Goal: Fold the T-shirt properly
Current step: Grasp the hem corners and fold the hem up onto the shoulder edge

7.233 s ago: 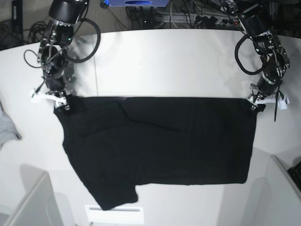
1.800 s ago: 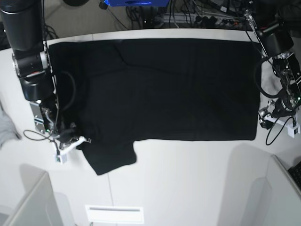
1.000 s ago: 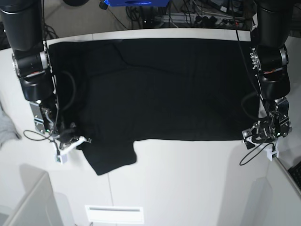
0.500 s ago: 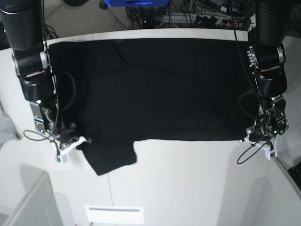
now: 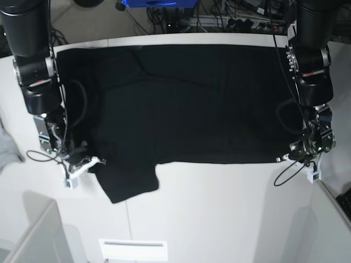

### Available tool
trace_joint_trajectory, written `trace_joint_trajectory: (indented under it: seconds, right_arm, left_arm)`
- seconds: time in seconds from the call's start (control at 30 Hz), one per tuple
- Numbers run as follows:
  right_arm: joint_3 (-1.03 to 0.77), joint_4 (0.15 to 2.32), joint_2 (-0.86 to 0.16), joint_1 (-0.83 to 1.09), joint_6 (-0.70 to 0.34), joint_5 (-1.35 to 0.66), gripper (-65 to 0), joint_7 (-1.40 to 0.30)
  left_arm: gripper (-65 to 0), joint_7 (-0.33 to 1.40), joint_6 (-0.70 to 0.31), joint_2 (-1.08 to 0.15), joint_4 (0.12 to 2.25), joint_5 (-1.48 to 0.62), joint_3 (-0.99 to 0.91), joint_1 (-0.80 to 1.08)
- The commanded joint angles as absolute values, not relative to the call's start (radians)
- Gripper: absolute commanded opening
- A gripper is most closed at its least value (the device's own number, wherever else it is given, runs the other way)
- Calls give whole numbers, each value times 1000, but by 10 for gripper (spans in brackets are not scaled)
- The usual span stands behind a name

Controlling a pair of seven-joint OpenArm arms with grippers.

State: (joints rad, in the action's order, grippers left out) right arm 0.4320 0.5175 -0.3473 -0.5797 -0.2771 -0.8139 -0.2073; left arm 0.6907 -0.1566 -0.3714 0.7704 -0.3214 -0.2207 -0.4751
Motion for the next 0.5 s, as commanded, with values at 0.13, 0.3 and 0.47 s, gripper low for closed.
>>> trace_joint_trajectory:
  seconds: [0.13,0.3,0.47]
  right_arm:
    - [358,647,-394,-529,-271,-803,-650,-234]
    - [257,751,-412,-467,-271,-802,-650,-260]
    - [252,825,-417,-446,-271,-802,-650,-291]
  left_arm:
    - [-650,708,-159,-380,888,-320,-228,-438]
    - [-650,725,-159,-378,952,-321,-228,-421]
    - [-650,802,-159,-374,1087,-325,-229,-410]
